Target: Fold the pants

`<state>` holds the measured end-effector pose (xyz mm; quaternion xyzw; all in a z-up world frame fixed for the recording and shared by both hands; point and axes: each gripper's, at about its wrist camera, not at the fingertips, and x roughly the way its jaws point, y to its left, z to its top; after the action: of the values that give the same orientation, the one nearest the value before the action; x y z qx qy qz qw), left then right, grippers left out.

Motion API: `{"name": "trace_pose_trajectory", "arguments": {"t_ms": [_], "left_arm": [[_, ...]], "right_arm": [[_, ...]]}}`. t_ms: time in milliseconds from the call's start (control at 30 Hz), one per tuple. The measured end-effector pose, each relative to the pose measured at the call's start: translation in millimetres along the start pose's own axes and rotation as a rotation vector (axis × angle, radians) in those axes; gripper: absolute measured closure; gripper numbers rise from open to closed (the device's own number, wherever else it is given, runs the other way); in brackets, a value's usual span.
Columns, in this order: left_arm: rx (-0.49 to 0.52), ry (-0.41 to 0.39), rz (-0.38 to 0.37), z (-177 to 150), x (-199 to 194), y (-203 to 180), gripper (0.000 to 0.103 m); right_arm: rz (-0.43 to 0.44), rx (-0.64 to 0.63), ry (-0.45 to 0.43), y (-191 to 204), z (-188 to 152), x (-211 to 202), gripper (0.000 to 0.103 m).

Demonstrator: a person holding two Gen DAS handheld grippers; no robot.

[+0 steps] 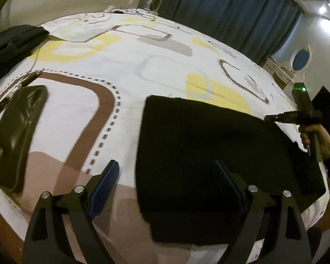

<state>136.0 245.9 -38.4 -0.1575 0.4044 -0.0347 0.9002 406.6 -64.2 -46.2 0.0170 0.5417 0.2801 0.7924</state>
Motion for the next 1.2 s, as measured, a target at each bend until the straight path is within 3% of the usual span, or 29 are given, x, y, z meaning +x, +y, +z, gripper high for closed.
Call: {"name": "trace_pose_trajectory", "arguments": {"t_ms": [33,100,167,233,400,533,767,900,1000,1133,1200], "left_arm": [[-0.004,-0.005,0.001,1,-3,2,0.017],[-0.002,-0.007,0.004,5,-7,6,0.017],[-0.006,-0.01,0.002,9,-7,11,0.017],[-0.033,0.003,-0.06,14,-6,17,0.017],[-0.12,0.07,-0.265,20,7,32,0.017],[-0.095,0.118,-0.266,21,18,32,0.017],[-0.057,0.149,-0.222,27,20,27,0.017],[-0.052,0.184,-0.263,28,26,27,0.016],[-0.064,0.22,-0.334,32,29,26,0.016],[0.009,0.266,-0.376,29,32,15,0.016],[0.0,0.282,-0.421,30,37,20,0.016]], "right_arm": [[-0.012,0.001,-0.022,1,-2,-6,0.086],[0.011,0.013,-0.073,5,-11,-23,0.074],[0.021,-0.002,-0.088,12,-23,-33,0.073],[0.027,-0.021,-0.107,19,-38,-44,0.058],[0.059,-0.008,-0.174,31,-84,-72,0.056],[0.103,0.029,-0.228,38,-128,-92,0.051],[0.1,0.079,-0.262,43,-184,-105,0.05],[0.128,0.116,-0.262,49,-207,-103,0.046],[0.146,0.123,-0.252,55,-218,-98,0.046],[0.17,0.123,-0.243,63,-223,-93,0.046],[0.17,0.12,-0.245,66,-223,-92,0.046]]}}
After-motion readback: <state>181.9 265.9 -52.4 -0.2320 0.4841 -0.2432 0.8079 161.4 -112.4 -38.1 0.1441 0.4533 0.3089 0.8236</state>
